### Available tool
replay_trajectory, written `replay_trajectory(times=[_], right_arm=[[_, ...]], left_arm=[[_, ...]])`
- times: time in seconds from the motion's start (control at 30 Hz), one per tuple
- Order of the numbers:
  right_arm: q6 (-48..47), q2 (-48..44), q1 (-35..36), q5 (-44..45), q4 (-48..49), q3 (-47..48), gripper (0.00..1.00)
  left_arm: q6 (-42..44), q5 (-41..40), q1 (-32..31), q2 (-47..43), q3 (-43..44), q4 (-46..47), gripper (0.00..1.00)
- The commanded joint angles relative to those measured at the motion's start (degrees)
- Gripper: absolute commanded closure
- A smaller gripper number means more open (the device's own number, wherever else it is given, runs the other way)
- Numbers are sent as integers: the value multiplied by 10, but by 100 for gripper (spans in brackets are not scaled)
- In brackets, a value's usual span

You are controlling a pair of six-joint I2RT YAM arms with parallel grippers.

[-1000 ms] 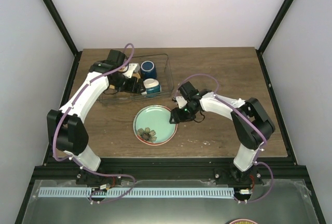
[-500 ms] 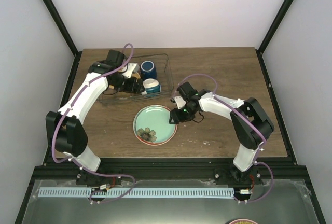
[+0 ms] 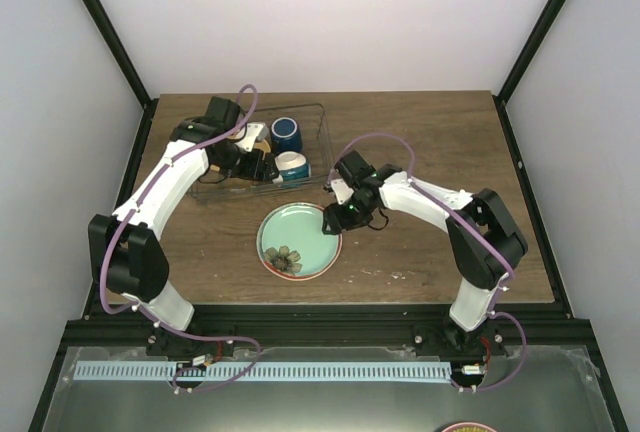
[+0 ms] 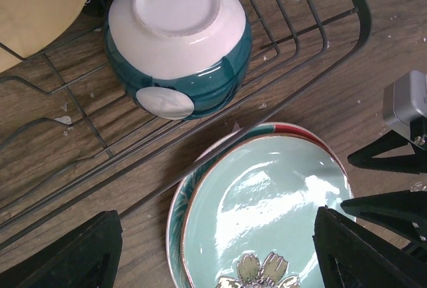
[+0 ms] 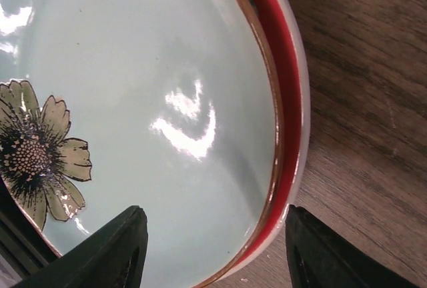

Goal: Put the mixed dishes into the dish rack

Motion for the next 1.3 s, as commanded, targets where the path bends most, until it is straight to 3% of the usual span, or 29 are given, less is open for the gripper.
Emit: replay_trajectory(times=[0.0,0.8,1.0,1.27], right_arm=[[-4,3,11,-6,-16,25,42],[9,73,19,-62,54,-37,46],[7,85,19,-62,55,-48,62],[5,80,19,-55,61,-55,95]], left_arm=[[9,2,-2,-10,-7,6,20],[10,-2,-3,-9,-12,5,20],[9,-2,-3,-8,-13,4,20],[8,1,-3,-13,-30,4,20]])
